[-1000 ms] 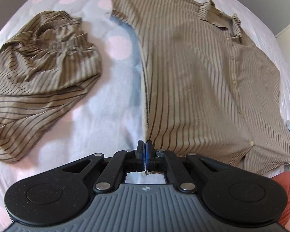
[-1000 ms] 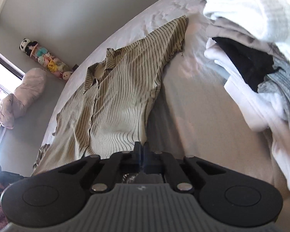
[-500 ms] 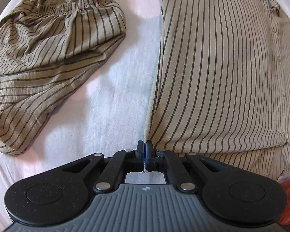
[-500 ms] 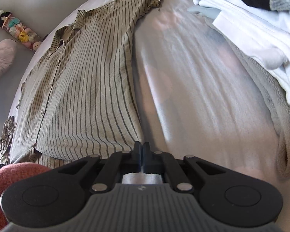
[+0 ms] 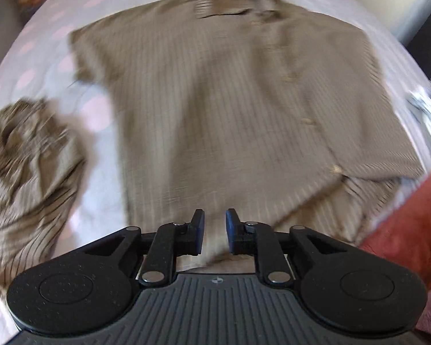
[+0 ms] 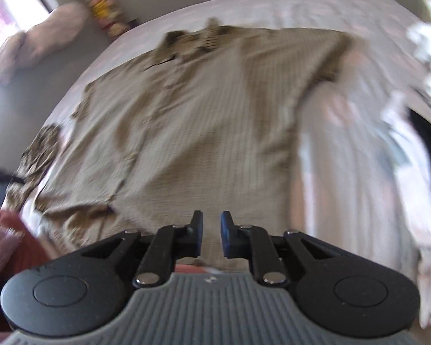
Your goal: Fold clothes
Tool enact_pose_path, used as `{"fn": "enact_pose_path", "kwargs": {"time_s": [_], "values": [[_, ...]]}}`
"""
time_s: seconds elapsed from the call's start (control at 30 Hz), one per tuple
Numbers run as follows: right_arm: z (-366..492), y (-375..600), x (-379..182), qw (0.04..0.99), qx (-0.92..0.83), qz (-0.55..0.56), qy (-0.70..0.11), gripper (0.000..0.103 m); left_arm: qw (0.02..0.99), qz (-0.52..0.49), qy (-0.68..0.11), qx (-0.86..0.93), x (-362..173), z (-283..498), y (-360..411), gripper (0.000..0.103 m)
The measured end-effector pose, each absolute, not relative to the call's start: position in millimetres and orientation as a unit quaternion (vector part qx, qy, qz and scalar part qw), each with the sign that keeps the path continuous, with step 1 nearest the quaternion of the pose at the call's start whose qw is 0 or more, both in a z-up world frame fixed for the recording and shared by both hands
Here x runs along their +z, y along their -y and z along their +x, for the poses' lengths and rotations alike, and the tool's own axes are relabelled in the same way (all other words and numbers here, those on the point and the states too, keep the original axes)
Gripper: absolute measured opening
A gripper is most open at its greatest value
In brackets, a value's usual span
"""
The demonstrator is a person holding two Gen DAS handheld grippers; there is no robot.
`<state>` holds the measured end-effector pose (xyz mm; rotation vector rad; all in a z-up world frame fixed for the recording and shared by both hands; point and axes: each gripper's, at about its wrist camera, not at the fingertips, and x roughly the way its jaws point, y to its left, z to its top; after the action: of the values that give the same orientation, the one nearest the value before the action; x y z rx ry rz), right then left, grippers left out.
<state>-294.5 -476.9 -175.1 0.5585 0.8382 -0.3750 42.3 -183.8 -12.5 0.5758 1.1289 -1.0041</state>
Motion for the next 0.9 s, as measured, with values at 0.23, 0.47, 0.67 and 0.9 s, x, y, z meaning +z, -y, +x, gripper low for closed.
{"fn": "enact_pose_path", "kwargs": {"time_s": [0.23,0.47,0.67,0.9], "values": [[-215.1,405.3,-183.4,0.855,-0.072,0.195,-0.475,0.040,0.621,0.338,-0.474,-0.525,-45.6,-34.5,235.2,0.042],[-161.6,360.3,-220.7,0.834,-0.028,0.152,-0.529,0.051,0.574,0.402,-0.456,-0.549,-81.0,-75.1,270.2,0.048],[-134.5,353.1,-250.6,0.813,-0.039,0.124,-0.568,0.063,0.545,0.447,-0.476,-0.527,-118.7,-81.4,293.0,0.051],[-134.8,353.9,-265.1,0.800,-0.046,0.111,-0.588,0.013,0.542,0.451,-0.516,-0.485,-144.9,-72.3,296.8,0.023]]}}
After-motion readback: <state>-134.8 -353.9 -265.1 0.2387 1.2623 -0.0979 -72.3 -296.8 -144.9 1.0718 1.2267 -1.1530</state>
